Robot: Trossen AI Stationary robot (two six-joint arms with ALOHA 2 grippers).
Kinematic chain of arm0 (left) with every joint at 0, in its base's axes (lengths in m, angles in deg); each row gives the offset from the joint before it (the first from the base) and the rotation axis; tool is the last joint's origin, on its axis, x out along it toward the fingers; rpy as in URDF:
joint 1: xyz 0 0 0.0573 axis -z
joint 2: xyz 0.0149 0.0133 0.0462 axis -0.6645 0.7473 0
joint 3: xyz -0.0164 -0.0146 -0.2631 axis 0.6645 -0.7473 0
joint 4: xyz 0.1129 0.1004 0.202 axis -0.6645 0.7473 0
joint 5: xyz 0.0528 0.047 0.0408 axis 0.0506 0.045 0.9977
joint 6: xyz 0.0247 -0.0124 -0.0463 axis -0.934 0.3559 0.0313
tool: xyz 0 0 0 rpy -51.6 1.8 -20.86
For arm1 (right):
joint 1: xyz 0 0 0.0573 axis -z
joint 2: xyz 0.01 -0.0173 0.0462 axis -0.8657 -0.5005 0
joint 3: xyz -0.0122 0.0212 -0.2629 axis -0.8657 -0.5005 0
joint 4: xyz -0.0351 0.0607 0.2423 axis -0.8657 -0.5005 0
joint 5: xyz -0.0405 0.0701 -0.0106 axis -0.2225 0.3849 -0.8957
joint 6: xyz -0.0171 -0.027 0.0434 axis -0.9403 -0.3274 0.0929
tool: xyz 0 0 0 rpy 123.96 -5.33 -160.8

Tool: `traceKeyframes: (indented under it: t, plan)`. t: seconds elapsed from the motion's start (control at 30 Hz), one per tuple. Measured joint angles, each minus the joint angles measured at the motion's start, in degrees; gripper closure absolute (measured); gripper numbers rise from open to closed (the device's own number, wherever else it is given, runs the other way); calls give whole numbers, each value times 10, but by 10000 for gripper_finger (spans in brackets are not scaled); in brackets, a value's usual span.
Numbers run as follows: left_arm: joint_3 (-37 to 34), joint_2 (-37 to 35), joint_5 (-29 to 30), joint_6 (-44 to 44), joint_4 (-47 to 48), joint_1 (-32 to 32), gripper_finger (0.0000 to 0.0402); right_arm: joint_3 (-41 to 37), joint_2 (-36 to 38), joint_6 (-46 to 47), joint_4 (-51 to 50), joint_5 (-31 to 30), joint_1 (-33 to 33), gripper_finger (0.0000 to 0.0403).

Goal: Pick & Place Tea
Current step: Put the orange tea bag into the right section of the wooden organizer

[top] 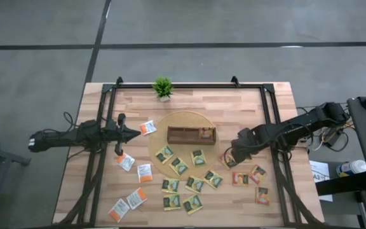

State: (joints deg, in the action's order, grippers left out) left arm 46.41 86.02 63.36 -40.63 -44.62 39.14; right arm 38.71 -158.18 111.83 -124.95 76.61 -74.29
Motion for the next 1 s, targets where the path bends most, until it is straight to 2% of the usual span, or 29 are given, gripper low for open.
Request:
traceKeyframes:
  t: [0.33, 0.57, 0.87, 1.0]
  plan:
    - [0, 0, 0, 0, 0, 0, 402, -69, 13, 55, 78, -7, -8, 204]
    - [0, 0, 0, 0, 0, 0, 402, -115, 35, 94, 90, -7, -8, 204]
    - [0, 0, 0, 0, 0, 0, 402, -154, 39, 114, 174, -4, -8, 204]
    - [0, 0, 0, 0, 0, 0, 402, -161, 39, 120, 177, -3, -8, 204]
